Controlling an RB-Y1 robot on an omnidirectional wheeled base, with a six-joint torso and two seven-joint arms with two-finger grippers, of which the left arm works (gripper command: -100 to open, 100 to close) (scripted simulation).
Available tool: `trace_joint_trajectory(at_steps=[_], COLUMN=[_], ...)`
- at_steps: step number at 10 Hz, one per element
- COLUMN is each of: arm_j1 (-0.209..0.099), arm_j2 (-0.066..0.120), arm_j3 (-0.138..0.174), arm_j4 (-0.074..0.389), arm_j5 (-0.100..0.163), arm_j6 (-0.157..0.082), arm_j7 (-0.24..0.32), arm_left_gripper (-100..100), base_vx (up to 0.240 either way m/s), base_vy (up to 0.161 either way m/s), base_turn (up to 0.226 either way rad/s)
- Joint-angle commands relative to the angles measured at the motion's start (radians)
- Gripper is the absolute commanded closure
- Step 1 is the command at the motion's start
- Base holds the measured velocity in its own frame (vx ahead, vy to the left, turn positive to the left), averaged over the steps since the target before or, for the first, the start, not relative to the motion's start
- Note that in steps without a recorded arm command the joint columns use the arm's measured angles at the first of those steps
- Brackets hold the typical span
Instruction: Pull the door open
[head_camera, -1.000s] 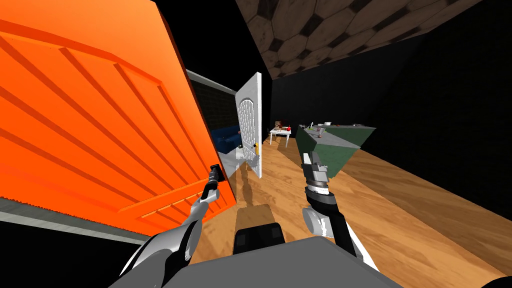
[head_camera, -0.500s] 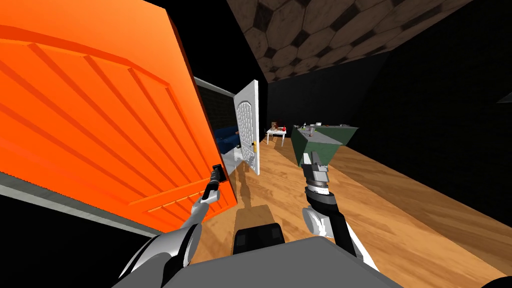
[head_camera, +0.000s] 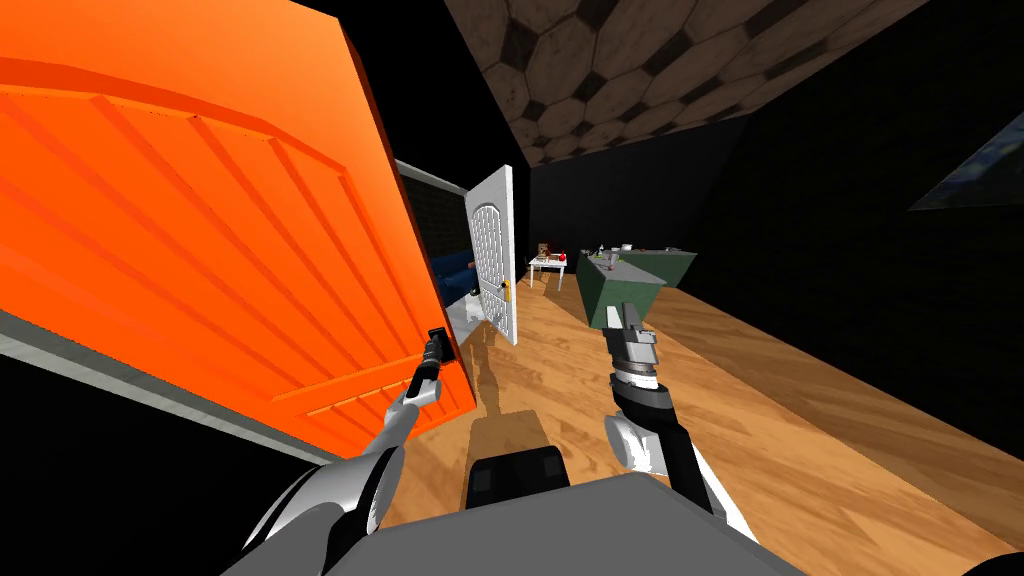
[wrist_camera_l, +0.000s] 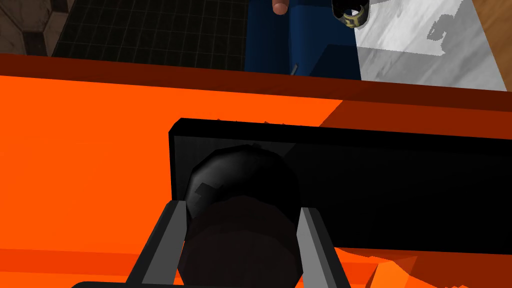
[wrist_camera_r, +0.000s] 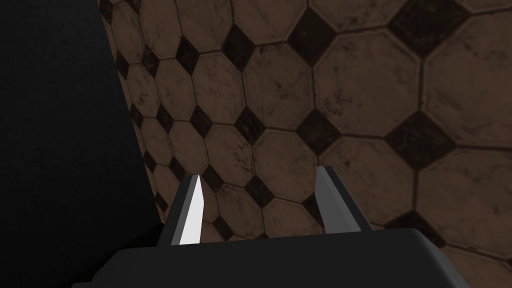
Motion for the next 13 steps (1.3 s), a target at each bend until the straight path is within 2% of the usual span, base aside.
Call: trace_joint_trajectory(at_steps=[1, 9, 11, 12, 13], arm_j1=[0.004, 0.014, 0.016, 0.016, 0.019], arm_j2=[0.000, 0.009, 0.011, 0.009, 0.009], arm_j3=[-0.011, -0.079, -0.092, -0.088, -0.101], arm_j4=[-0.007, -0.028, -0.033, -0.037, -0.036], arm_j5=[-0.005, -0.034, -0.040, -0.039, -0.043], arm_j6=[0.001, 0.002, 0.002, 0.005, 0.005], arm_j7=[0.010, 0.076, 0.089, 0.082, 0.093], arm_left_gripper=[100, 100, 100, 100, 100], base_vx=[-0.167, -0.183, -0.185, -0.085, -0.118], base_vy=[0.031, 0.075, 0.047, 0.010, 0.045], base_turn=[-0.090, -0.086, -0.062, -0.019, -0.056])
